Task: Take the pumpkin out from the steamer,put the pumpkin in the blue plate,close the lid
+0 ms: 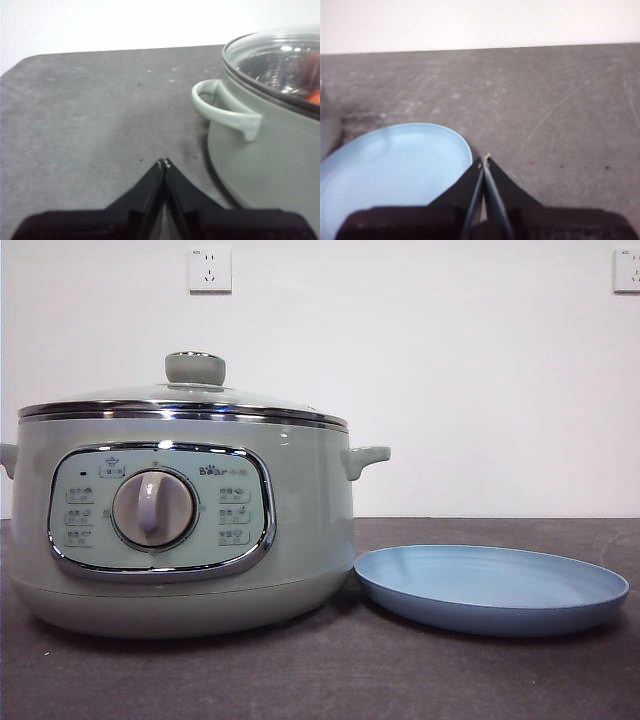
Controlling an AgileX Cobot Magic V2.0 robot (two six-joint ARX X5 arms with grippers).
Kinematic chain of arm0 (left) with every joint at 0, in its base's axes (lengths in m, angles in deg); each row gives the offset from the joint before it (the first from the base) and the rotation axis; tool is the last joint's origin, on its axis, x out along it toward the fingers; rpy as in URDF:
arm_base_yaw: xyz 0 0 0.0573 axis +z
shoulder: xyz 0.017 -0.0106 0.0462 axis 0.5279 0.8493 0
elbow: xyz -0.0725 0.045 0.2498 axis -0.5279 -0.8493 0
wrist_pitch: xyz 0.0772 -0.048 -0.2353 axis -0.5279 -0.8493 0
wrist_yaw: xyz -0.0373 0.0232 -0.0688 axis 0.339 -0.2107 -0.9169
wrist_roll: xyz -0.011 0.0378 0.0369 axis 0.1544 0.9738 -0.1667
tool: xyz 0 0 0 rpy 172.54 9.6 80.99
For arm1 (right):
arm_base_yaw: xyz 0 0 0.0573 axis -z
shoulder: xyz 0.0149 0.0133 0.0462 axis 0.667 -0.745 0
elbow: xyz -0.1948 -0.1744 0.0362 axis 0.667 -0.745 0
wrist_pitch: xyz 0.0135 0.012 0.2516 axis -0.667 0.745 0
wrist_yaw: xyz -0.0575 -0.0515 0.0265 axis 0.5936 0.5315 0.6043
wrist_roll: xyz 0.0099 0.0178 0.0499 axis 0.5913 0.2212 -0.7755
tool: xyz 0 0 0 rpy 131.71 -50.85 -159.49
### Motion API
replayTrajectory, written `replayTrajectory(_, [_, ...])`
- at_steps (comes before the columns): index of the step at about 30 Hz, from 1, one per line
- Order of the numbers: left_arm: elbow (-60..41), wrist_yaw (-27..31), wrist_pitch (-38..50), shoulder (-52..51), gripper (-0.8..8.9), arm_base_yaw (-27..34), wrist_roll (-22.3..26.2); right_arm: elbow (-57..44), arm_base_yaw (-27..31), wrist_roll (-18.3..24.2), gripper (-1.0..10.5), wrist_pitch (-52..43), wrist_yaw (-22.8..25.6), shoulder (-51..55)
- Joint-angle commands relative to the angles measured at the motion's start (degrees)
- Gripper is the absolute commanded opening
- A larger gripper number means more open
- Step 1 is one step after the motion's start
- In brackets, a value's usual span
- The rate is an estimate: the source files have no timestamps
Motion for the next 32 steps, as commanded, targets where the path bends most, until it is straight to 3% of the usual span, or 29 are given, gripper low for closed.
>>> replayTrajectory(1, [-0.5,-3.3,0.9,-0.1,-0.03,0.2,-8.0,-0.5,0.0,-12.7,0.0,0.6,-0.2,-0.1])
replayTrajectory(5, [-0.5,-9.4,1.2,-0.1,-0.03,0.2,-19.4,-0.5,0.0,-22.2,0.0,0.5,-0.1,-0.1])
replayTrajectory(9, [-0.5,-10.5,2.7,-0.1,-0.03,0.2,-22.0,-0.5,0.0,-25.5,0.0,0.1,-0.1,-0.1])
replayTrajectory(20, [0.6,-9.7,3.3,-0.1,-0.06,0.2,-23.7,1.1,0.0,-25.6,0.0,0.0,-0.2,-0.4])
replayTrajectory(28, [8.8,-9.7,1.1,0.2,-0.06,0.2,-23.6,9.7,0.0,-25.4,0.0,1.2,-0.3,-6.3])
replayTrajectory(32, [14.5,-9.8,-1.2,3.6,-0.06,0.2,-23.0,16.3,0.0,-23.1,0.0,3.1,-0.3,-11.6])
